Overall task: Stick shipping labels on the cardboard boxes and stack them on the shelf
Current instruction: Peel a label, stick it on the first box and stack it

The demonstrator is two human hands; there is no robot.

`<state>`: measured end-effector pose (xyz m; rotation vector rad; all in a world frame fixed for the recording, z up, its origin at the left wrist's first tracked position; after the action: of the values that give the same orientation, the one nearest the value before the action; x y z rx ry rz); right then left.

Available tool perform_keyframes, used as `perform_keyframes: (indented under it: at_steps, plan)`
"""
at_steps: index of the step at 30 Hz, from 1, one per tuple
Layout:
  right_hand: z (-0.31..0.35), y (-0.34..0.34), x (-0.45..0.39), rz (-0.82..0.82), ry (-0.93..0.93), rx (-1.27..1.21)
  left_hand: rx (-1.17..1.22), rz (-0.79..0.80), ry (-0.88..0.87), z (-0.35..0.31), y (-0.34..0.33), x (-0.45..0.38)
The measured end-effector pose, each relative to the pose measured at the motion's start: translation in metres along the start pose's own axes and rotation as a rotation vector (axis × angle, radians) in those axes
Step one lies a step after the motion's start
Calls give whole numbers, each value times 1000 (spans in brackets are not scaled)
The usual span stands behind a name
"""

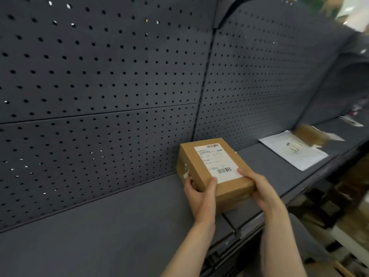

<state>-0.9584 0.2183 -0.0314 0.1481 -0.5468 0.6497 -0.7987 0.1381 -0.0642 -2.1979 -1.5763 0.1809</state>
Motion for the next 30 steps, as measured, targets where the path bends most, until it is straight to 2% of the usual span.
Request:
perform_keyframes:
  at_steps: [4,9,12,15,17,20,22,24,26,28,30]
  plan:
    - [10,23,-27,-23,-6,-16,-33,-13,-12,14,-31,-7]
    - [8,29,-46,15,-29,51,-29,-24,30,32,-33,-12]
    - [4,33,-50,-15,-41,66,-27,-26,55,32,-32,-13]
    - [12,25,-23,-137,7,172,6,-27,92,23,-25,-15]
    - [21,15,2,-301,118,318,38,2,111,10,-9,-15]
    - [23,-1,28,-453,302,294,-76,97,75,-18,50,-18]
    - [10,-18,36,-435,304,276,-218,141,5,-40,112,-22]
    - [-15,-60,41,-290,337,356,-410,187,-86,-70,186,-23]
    - [-44,-140,69,-217,377,393,-611,213,-153,-108,265,-17]
    - [-85,-231,100,-99,443,441,-777,157,-235,-158,346,-3]
    - [-126,-317,129,55,448,540,-945,29,-314,-210,426,16]
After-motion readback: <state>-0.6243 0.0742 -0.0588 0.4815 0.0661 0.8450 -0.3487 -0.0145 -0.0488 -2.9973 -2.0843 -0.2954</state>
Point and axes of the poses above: each hand's wrist, its own x-axis away from the middle knuckle, its own y-axis out of the back of the hand, z = x × y, the point moved 2 cm from there along -x, towards the middle knuckle, and after that the axes turned 12 degrees about -y, right-handed, at the moved point
